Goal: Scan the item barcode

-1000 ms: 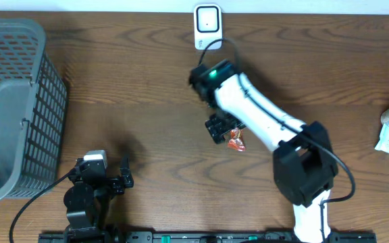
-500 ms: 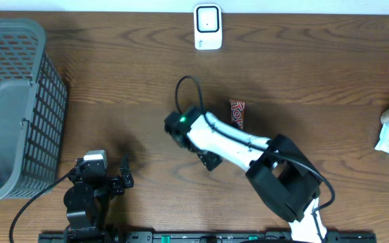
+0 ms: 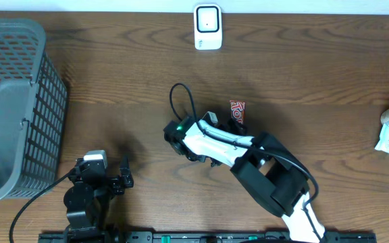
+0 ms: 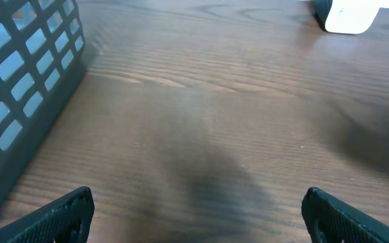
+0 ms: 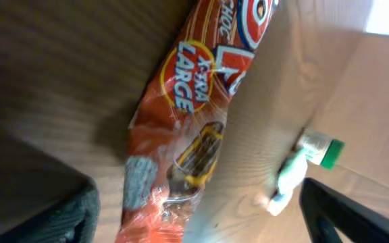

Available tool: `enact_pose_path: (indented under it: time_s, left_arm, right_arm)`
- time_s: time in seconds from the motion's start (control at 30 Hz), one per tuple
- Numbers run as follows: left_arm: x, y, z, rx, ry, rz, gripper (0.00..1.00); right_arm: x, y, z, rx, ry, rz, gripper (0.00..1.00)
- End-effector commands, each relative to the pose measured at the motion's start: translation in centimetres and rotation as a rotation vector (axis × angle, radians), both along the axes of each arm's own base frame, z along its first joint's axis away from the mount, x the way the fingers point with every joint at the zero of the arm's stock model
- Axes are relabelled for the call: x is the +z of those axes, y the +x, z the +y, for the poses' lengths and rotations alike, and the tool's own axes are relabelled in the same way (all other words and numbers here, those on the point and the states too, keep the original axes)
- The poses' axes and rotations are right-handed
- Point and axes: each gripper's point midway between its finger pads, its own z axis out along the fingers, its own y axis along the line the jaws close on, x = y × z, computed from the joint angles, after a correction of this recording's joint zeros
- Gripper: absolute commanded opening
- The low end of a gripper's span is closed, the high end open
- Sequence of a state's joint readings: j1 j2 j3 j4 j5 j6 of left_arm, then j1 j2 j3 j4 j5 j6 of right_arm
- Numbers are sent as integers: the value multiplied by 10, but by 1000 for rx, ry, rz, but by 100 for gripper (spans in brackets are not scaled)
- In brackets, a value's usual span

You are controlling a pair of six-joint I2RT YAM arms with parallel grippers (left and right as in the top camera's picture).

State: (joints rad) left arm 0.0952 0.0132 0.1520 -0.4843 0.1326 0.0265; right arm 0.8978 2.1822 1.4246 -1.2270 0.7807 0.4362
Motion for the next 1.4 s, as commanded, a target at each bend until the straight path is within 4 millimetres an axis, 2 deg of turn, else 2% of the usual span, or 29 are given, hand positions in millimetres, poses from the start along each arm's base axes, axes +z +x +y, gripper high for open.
enact_pose_path:
  time_s: [0.0, 0.17, 0.23, 0.27, 0.3, 0.33, 0.37, 0.57, 0.63, 0.73, 0.87, 0.97, 1.03, 1.1, 1.17, 1.27, 1.37]
  left_arm:
    - [-6, 0, -3, -17, -9, 12, 98]
    - [-6, 0, -3, -17, -9, 12, 98]
    - [-6, 0, -3, -17, -9, 12, 98]
    - [-6, 0, -3, -17, -9, 12, 98]
    - [-6, 0, -3, -17, -9, 12, 98]
    - [-6, 0, -3, -17, -9, 12, 98]
    - [-6, 0, -3, -17, -9, 12, 98]
    - [-6, 0, -3, -17, -9, 12, 98]
    - [-6, 0, -3, -17, -9, 12, 98]
    - [-6, 0, -3, -17, -9, 12, 98]
    - [-6, 0, -3, -17, -9, 12, 98]
    - [-6, 0, -3, -17, -9, 12, 98]
    - [-6, 0, -3, -17, -9, 12, 98]
    - [-6, 0, -3, -17, -9, 12, 98]
    - [-6, 0, -3, -17, -9, 12, 98]
    - [-6, 0, -3, -17, -9, 12, 98]
    - [-6, 0, -3, -17, -9, 12, 98]
  right_arm:
    - [-30, -4, -11, -18, -66, 36, 82]
    - [-48, -13, -19, -33, -119, 83, 66]
    - [-53, -15, -20, -37, -125, 94, 54]
    - [-56, -15, -20, -39, -121, 98, 39]
    - [-57, -15, -20, -40, -119, 97, 15]
    - [-58, -15, -19, -40, -115, 94, 4]
    - [-58, -14, -18, -39, -111, 90, 1]
    - [-54, -11, -16, -37, -107, 81, 1]
    - [-46, -11, -13, -44, -97, 86, 1]
    - [-26, -17, 3, -83, 5, 156, 1]
    - [6, -41, 52, 8, 325, 440, 1]
    - [47, -56, 84, 93, 624, 581, 1]
    - [79, -67, 96, 135, 820, 666, 1]
    - [111, -74, 102, 153, 1012, 727, 1]
    - [140, -72, 102, 185, 1184, 754, 1]
    - [159, -54, 92, 164, 1340, 735, 1]
    - [161, -33, 80, 103, 1488, 732, 1]
